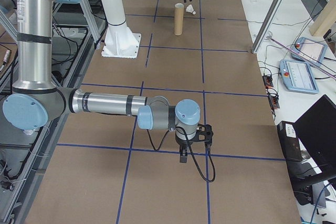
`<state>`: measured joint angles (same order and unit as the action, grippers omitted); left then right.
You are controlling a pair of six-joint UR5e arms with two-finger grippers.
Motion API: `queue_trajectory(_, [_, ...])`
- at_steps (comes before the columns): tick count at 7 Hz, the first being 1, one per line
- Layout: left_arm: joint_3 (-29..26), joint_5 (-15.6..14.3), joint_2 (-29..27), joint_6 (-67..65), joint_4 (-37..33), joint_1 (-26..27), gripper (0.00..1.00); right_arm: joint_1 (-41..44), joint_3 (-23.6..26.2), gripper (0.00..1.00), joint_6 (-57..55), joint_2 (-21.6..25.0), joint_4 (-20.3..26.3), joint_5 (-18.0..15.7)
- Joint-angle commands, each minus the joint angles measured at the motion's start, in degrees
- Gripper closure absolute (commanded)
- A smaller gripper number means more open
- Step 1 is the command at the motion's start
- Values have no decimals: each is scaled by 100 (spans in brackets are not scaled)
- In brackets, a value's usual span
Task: Collect badminton balls into bucket
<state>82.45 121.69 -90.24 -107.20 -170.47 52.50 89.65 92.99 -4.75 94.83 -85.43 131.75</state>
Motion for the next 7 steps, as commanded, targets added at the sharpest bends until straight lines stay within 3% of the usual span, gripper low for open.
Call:
queue_trajectory(1, [-149,-583,-212,-554,-127,-362,0,0,0,0,0,0,0,0])
queue_trajectory(5, [-440,-744,-372,-469,-127,-442,1,0,0,0,0,0,0,0])
queue_trajectory(7, [-458,-709,-310,-188,-127,-442,23,0,0,0,0,0,0,0])
